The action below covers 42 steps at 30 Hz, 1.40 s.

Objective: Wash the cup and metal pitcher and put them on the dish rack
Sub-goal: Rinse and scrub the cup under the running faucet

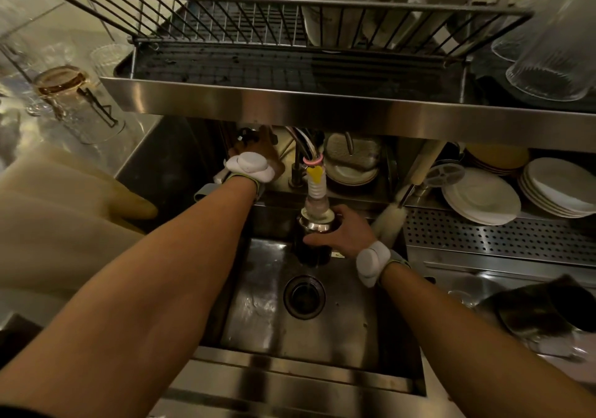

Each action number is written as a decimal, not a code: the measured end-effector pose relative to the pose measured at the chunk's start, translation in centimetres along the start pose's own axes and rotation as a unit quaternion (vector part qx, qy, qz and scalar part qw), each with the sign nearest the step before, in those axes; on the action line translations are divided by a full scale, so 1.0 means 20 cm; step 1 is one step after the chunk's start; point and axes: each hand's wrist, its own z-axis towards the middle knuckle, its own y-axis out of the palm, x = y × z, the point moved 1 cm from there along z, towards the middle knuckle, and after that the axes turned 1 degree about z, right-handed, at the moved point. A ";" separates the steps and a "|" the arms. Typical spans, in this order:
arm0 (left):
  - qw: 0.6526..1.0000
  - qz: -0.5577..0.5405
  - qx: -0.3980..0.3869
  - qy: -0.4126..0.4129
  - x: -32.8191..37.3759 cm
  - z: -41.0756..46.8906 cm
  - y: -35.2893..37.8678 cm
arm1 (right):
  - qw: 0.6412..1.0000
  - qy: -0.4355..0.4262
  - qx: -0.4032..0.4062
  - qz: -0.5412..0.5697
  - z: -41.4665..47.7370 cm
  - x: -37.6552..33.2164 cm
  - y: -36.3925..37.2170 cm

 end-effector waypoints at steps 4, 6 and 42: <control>1.000 0.017 -0.012 -0.004 -0.02 0.03 0.04 | 1.000 -0.003 -0.004 -0.004 0.00 0.00 0.02; 1.000 0.016 -0.012 0.000 -0.03 0.03 0.03 | 1.000 -0.005 -0.003 -0.009 0.00 0.01 0.02; 0.997 -0.054 -0.048 0.001 -0.02 -0.58 0.08 | 0.999 0.013 0.032 -0.037 -0.19 0.08 0.04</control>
